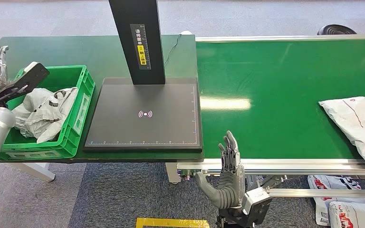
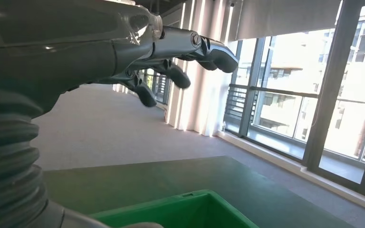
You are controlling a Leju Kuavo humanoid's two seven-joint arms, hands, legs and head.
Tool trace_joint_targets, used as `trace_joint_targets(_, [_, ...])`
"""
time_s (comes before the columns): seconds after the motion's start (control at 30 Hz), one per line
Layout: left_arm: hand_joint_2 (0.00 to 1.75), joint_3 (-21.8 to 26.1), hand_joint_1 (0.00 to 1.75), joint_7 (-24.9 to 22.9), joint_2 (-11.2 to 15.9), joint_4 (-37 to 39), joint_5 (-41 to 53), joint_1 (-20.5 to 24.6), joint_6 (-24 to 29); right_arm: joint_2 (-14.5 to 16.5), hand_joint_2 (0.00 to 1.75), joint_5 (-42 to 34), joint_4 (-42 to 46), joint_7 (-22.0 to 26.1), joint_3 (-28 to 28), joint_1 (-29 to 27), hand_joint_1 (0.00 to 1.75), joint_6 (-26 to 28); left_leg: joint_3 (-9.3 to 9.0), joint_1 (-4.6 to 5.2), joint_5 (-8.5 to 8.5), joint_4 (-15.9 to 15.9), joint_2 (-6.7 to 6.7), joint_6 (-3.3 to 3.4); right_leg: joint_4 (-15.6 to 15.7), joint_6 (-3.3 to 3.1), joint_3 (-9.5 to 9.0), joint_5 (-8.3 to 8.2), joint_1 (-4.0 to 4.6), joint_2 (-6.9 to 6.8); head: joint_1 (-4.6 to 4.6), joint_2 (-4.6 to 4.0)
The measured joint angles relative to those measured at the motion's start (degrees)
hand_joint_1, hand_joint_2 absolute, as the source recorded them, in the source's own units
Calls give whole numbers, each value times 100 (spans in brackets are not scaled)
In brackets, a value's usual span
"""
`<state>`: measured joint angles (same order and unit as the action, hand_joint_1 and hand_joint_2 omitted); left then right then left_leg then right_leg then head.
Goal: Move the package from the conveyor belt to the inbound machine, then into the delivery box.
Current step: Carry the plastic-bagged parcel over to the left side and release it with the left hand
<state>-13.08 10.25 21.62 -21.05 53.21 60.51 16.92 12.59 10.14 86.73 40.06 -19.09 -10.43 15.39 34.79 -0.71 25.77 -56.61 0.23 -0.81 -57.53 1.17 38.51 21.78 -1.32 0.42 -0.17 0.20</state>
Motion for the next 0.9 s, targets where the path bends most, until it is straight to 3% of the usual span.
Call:
trace_joint_targets(0.3, [175, 25, 0, 114, -63, 0, 22, -30, 9, 31, 175, 18, 47, 0, 66, -51, 0, -64, 0, 0, 0, 0, 0, 0, 0, 0, 0, 0, 0, 0, 1, 0])
trace_joint_targets(0.63, [175, 317, 0, 720, -324, -203, -190, 77, 44, 57, 175, -41, 45, 0, 53, -20, 0, -38, -1, 0, 0, 0, 1, 0, 0, 1, 0, -1, 0, 0, 0, 0])
trace_joint_targets(0.77, [175, 528, 0, 753, -393, -459, -592, 373, 12, 57, 175, -112, 32, 0, 39, -5, 0, 2, -1, 0, -1, 0, 0, 0, 0, 1, 0, -2, 1, 0, -1, 0])
trace_joint_targets(0.9, [175, 965, 0, 1052, -537, -1034, -1809, 487, -317, 57, 175, -208, -14, 0, 0, 47, 0, 36, -1, 0, 0, 0, 2, 0, 0, 1, 0, -2, 0, 1, 1, 0])
